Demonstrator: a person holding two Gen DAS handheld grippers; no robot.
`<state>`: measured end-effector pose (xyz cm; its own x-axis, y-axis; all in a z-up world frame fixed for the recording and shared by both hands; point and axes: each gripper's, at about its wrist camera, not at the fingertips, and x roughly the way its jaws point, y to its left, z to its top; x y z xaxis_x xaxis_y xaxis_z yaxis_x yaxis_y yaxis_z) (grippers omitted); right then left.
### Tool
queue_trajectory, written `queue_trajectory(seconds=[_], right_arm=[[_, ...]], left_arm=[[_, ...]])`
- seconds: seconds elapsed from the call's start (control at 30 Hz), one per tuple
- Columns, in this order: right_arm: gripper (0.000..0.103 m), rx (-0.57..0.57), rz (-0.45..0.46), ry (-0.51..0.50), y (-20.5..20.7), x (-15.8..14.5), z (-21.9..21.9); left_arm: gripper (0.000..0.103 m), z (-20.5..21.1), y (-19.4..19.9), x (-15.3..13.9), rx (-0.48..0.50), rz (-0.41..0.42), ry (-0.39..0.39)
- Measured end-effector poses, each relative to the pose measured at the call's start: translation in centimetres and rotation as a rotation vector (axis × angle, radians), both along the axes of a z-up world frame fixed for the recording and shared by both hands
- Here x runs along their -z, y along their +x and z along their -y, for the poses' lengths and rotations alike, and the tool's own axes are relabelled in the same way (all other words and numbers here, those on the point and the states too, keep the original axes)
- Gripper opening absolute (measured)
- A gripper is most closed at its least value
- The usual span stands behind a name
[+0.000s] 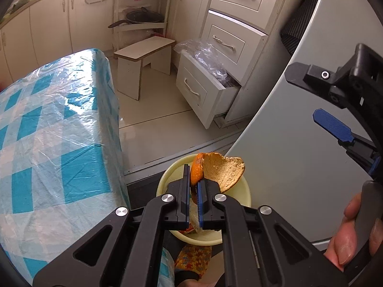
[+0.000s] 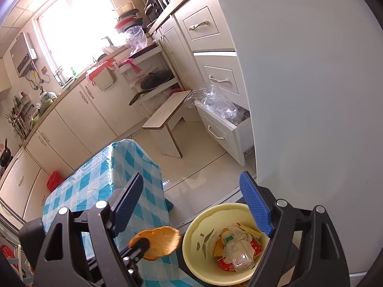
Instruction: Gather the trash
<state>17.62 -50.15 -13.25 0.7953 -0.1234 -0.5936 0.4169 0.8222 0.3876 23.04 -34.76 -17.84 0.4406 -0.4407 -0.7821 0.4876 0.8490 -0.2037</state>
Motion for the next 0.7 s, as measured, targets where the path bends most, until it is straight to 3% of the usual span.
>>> queue_trajectory(seconds=[0.17,0.27,0.33,0.7], right_arm=[[0.079,0.017,0.012,0.009,-0.2,0.0,0.5],[0.080,0.027,0.004,0.012,-0.2,0.2,0.7],[0.080,0.035,-0.002,0.017,-0.2,0.4,0.9],[0.086,0.062,-0.073,0.002,0.0,1.1,1.2]], left_arm=[[0.006,2.2,0.3,1.0,0.020,-0.039,0.020],[0.021,3.3,0.5,1.8,0.033,-0.074,0.042],[0.037,3.4,0.4,1.9,0.026,-0.069,0.041],[0.068,0.4,-0.7,-1.0,-0.039,0.008,0.030]])
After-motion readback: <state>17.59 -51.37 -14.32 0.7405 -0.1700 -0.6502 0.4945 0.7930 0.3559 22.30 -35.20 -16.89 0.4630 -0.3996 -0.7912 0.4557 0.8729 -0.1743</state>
